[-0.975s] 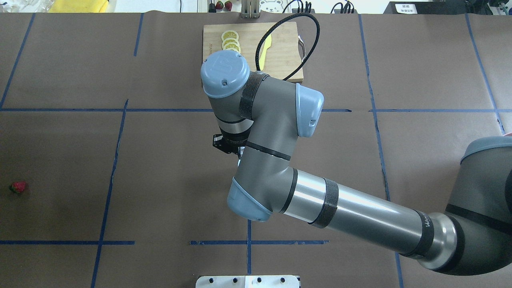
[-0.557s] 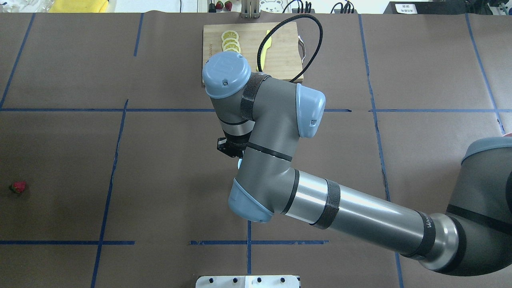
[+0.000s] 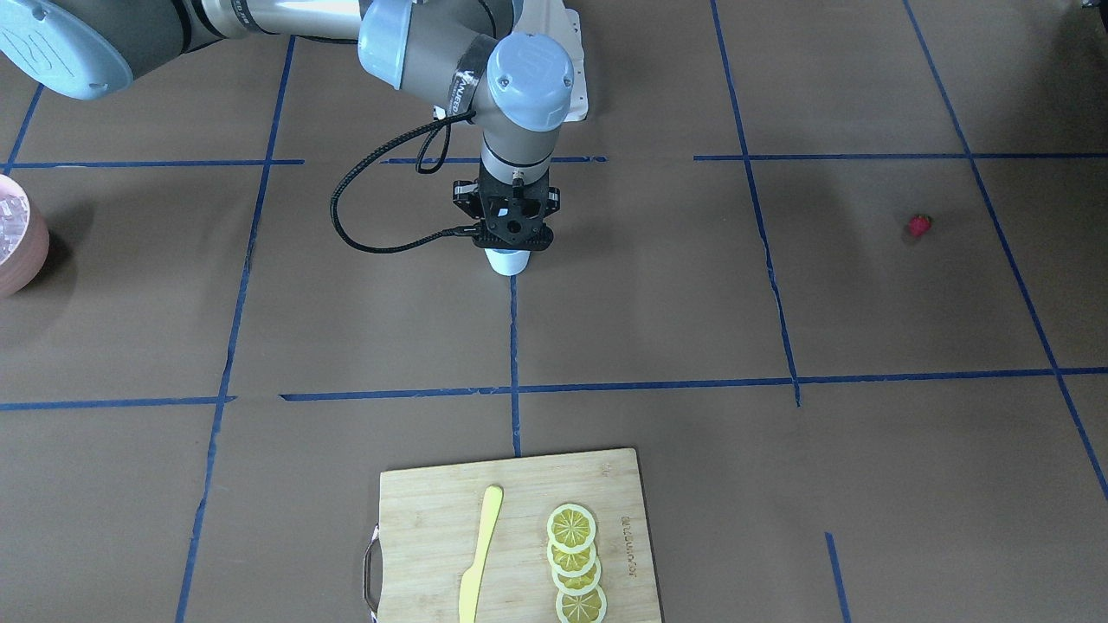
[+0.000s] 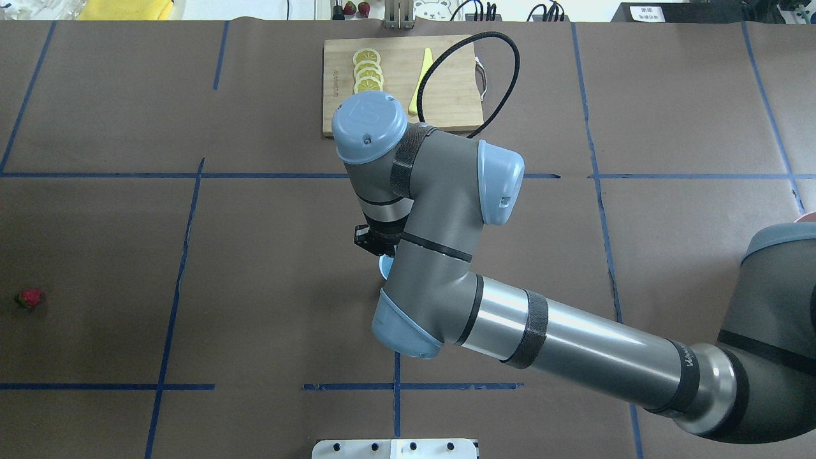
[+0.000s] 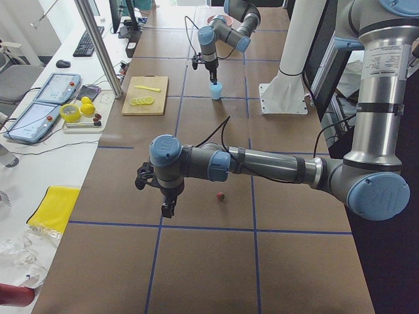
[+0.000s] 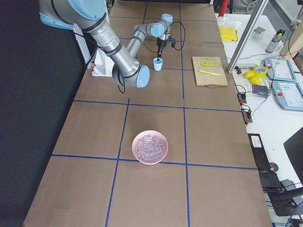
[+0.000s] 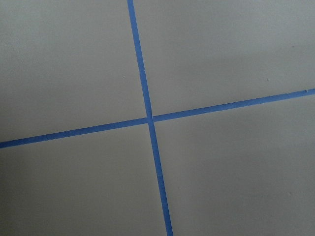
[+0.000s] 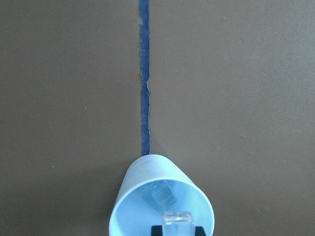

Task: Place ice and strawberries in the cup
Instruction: 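Lower the right gripper into the cup and open it to drop the cube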

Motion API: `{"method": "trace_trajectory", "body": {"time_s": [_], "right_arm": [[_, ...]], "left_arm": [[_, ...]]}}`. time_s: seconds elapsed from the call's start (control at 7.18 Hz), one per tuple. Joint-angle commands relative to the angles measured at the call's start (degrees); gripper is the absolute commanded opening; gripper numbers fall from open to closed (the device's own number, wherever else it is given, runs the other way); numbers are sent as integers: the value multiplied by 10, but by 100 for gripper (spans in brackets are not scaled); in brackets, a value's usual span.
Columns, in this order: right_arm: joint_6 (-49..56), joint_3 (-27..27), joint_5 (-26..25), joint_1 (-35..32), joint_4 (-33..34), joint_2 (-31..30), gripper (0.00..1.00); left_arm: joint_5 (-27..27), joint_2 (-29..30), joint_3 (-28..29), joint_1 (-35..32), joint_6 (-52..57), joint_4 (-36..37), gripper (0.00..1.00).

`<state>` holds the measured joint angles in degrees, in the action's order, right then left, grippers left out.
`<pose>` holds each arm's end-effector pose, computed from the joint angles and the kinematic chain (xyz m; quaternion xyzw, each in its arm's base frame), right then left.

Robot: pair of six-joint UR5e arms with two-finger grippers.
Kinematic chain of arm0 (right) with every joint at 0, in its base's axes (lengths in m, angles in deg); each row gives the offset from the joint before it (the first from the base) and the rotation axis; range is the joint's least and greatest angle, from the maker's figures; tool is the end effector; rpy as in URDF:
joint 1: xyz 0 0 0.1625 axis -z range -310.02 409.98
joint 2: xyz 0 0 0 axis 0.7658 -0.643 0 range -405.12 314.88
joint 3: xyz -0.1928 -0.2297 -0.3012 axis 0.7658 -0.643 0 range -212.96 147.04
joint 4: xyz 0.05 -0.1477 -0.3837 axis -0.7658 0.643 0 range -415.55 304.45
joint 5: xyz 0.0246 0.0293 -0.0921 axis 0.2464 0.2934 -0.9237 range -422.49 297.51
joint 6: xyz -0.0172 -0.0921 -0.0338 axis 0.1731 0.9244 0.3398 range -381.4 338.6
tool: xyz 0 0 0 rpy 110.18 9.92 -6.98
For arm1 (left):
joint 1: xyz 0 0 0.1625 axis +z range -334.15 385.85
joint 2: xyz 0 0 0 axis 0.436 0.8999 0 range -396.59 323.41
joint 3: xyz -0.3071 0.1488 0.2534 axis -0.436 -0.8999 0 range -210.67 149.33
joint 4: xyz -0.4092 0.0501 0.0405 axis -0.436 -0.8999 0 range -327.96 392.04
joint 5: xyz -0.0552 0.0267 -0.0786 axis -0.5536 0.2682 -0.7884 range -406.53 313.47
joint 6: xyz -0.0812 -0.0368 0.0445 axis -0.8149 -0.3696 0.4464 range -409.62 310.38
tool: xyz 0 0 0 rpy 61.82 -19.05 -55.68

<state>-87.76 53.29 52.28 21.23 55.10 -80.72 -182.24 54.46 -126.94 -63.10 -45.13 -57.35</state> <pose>-0.5922 -0.4294 0.1351 -0.0743 -0.3183 -0.0134 0.9450 -0.0528 -0.5050 0.5949 0.0656 0.3860 0.0671 0.9177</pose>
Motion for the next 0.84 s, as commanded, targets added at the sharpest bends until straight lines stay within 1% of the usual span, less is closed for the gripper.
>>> {"method": "trace_trajectory", "body": {"time_s": [0.0,0.14,0.28,0.42,0.56,0.7], "right_arm": [[0,1,-1,4,0,-1,1],[0,1,-2,5,0,-1,1],[0,1,-1,5,0,1,20],[0,1,-2,5,-2,-1,73],[0,1,-2,5,-2,-1,92],[0,8,-2,5,-2,-1,98]], "left_arm": [[0,0,0,0,0,0,100],[0,0,0,0,0,0,100],[0,0,0,1,0,0,100],[0,0,0,0,0,0,100],[0,0,0,0,0,0,100],[0,0,0,0,0,0,100]]}}
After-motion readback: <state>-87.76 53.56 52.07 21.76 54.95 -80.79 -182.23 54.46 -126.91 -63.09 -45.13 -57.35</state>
